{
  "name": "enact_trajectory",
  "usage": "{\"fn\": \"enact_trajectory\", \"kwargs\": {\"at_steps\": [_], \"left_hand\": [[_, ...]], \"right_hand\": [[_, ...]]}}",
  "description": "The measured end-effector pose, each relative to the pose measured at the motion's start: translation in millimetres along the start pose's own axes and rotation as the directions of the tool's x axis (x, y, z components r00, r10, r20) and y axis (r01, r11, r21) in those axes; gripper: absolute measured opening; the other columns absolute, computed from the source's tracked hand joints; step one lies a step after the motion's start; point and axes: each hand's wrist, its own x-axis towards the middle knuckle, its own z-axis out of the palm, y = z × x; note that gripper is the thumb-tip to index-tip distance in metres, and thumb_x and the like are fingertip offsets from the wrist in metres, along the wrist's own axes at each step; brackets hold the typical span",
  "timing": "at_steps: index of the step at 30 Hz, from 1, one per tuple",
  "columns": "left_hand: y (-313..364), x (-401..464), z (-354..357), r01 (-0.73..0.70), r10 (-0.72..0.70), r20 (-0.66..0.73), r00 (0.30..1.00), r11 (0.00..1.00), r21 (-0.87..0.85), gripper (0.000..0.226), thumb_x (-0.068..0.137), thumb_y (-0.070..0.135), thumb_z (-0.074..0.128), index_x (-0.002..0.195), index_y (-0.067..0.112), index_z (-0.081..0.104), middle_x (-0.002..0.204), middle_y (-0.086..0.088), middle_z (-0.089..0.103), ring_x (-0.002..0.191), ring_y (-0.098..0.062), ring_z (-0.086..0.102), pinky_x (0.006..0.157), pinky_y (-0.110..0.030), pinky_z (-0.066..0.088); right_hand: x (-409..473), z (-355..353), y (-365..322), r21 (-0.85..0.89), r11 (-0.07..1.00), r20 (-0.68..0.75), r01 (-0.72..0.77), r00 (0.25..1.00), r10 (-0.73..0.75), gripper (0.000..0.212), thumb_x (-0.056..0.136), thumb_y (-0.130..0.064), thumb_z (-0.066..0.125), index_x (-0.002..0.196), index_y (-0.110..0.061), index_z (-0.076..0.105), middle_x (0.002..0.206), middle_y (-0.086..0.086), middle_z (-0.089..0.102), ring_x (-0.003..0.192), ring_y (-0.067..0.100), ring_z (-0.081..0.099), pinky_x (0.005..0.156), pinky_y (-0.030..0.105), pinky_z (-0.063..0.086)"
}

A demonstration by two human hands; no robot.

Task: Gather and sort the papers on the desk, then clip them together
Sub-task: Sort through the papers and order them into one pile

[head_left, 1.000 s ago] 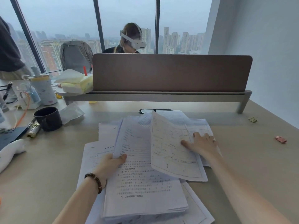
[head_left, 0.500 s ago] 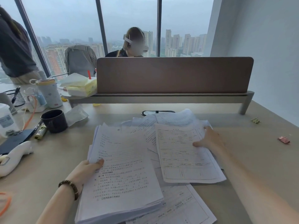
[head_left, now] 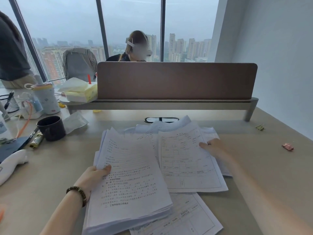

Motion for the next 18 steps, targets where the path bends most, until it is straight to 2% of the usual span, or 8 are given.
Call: {"fn": "enact_trajectory", "kwargs": {"at_steps": [2,4,5,6,7,11,15,18], "left_hand": [[1.2,1.3,2.6,0.001,-0.001,0.003,1.000,1.000,0.010,0.024,0.096,0.015,0.060,0.106,-0.007,0.066,0.097,-0.027,0.075,0.086,-0.041,0.071,0.081,-0.047,0.057],[2.0,2.7,3.9,0.002,-0.002,0.008,1.000,1.000,0.020,0.025,0.096,0.015,0.060,0.106,-0.006,0.067,0.095,-0.026,0.075,0.084,-0.040,0.071,0.079,-0.046,0.057],[2.1,3.8,4.1,0.001,-0.001,0.008,1.000,1.000,0.029,0.025,0.096,0.015,0.060,0.105,-0.006,0.067,0.094,-0.025,0.075,0.083,-0.039,0.072,0.079,-0.046,0.057],[2.1,4.7,4.4,-0.002,0.002,0.009,1.000,0.999,0.038,0.025,0.096,0.016,0.060,0.105,-0.006,0.067,0.093,-0.025,0.076,0.083,-0.039,0.072,0.079,-0.045,0.058],[1.9,5.8,4.5,-0.006,0.006,0.008,1.000,0.999,0.048,0.025,0.096,0.015,0.060,0.105,-0.006,0.067,0.091,-0.023,0.076,0.082,-0.038,0.072,0.077,-0.044,0.058],[0.7,8.0,4.9,-0.032,0.032,0.005,0.999,0.997,0.070,0.020,0.096,0.013,0.060,0.100,-0.004,0.069,0.082,-0.016,0.078,0.072,-0.032,0.074,0.064,-0.034,0.057],[-0.1,9.4,5.8,-0.048,0.048,0.004,0.999,0.995,0.082,0.018,0.097,0.013,0.059,0.098,-0.002,0.069,0.080,-0.014,0.078,0.068,-0.029,0.074,0.057,-0.031,0.057],[-1.4,11.7,5.7,-0.059,0.059,0.000,0.998,0.994,0.091,0.019,0.097,0.013,0.059,0.097,-0.003,0.069,0.078,-0.014,0.078,0.064,-0.027,0.074,0.053,-0.029,0.057]], "right_hand": [[-2.1,6.3,-7.2,-0.090,0.995,-0.063,0.038,0.997,-0.044,0.054,0.098,-0.037,0.057,0.056,-0.017,0.030,0.053,-0.001,0.030,0.045,0.015,0.032,0.051,0.031,0.022],[-2.9,11.7,-14.6,-0.169,0.983,-0.035,0.064,0.997,-0.071,0.036,0.097,-0.039,0.058,0.072,-0.014,0.053,0.071,0.002,0.052,0.063,0.017,0.054,0.063,0.030,0.034],[-4.9,14.3,-19.2,-0.215,0.974,0.011,0.076,0.997,-0.075,0.033,0.095,-0.042,0.060,0.096,-0.010,0.064,0.094,0.006,0.063,0.087,0.022,0.064,0.075,0.030,0.042],[-1.2,17.4,-19.9,-0.264,0.962,0.043,0.076,0.997,-0.067,0.044,0.092,-0.047,0.063,0.117,-0.010,0.064,0.115,0.005,0.066,0.106,0.025,0.063,0.088,0.032,0.047],[0.9,19.0,-21.2,-0.305,0.948,0.078,0.088,0.995,-0.067,0.051,0.087,-0.052,0.066,0.122,-0.014,0.063,0.122,0.002,0.066,0.110,0.025,0.062,0.096,0.036,0.049],[25.6,18.3,-12.9,-0.355,0.931,0.148,0.080,0.989,-0.029,0.072,0.058,-0.072,0.059,0.114,-0.027,0.068,0.115,-0.003,0.070,0.112,0.025,0.061,0.100,0.046,0.049],[23.3,9.9,-21.9,-0.443,0.896,0.106,0.026,0.994,0.024,0.049,0.069,-0.074,0.063,0.103,-0.039,0.068,0.128,-0.002,0.062,0.132,0.033,0.047,0.113,0.053,0.032],[38.3,12.0,-14.3,-0.428,0.903,0.118,0.041,0.993,0.011,0.074,0.050,-0.087,0.052,0.107,-0.042,0.069,0.128,0.002,0.061,0.123,0.030,0.055,0.106,0.053,0.043]]}}
